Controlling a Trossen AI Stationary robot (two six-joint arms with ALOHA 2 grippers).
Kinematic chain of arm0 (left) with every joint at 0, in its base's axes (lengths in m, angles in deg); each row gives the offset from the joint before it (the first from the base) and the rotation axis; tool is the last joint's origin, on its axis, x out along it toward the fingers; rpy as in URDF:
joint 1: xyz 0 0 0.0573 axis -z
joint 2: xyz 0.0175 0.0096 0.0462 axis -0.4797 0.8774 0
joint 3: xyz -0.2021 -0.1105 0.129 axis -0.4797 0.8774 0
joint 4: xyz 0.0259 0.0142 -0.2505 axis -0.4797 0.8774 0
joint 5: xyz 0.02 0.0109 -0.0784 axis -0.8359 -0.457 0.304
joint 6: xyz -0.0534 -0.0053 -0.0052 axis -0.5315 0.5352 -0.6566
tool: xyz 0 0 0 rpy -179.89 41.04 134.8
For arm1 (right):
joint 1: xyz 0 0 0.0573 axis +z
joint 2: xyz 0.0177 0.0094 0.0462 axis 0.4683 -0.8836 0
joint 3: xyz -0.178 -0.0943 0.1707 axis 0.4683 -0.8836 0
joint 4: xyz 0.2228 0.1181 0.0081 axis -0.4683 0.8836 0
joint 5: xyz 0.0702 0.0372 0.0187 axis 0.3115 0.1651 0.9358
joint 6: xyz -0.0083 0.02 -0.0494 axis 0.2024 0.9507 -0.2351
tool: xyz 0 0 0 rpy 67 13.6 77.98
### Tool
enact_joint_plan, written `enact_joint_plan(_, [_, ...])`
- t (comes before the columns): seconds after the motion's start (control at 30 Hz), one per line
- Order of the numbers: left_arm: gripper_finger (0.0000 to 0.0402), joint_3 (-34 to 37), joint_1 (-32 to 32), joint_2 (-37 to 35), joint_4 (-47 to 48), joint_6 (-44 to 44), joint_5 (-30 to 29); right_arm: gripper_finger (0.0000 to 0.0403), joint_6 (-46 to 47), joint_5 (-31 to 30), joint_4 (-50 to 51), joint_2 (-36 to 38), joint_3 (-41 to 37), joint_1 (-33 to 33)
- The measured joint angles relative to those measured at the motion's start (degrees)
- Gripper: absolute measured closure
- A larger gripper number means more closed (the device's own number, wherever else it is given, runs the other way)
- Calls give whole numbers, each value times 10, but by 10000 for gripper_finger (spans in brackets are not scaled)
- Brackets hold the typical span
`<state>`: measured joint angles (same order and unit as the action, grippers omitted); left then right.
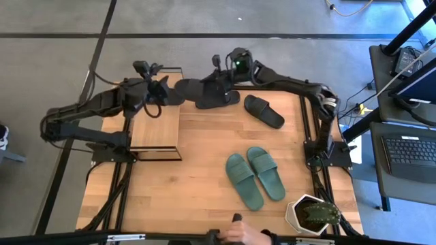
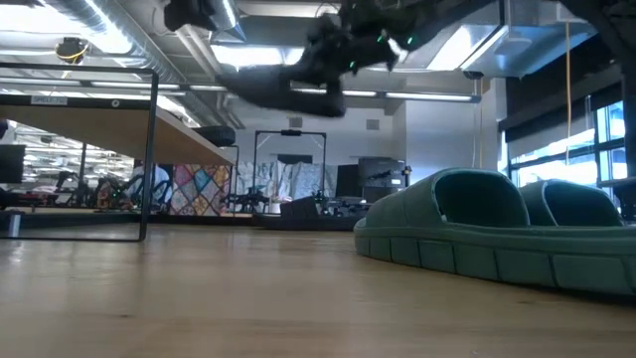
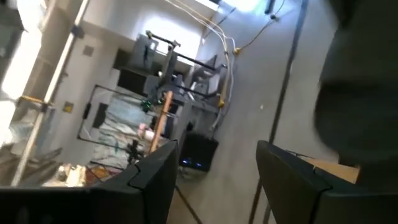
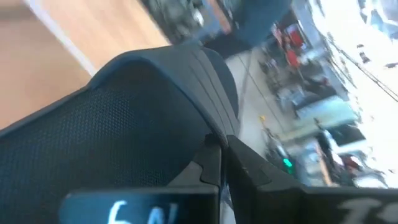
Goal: Pick and place slides into the shelf
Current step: Put the black slipper on the shelf
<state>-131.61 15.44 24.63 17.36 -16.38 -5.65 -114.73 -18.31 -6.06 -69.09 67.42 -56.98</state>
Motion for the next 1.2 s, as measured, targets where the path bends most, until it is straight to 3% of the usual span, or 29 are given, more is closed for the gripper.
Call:
enact_joint_plan(0.27, [193,20,-21,17,5,64,113,391,96,143,72,59,0,-33])
enact_joint_plan(0.5, [193,22,-14,46,-31,96,206,391,106,150,110,60,0,-38])
enact_joint_plan(1.0, [193,22,-14,58,11,57,201,391,104,148,104,60,0,-33])
enact_joint_plan(1.2, [193,22,-13,73,-8,50,268,391,104,148,104,60,0,-33])
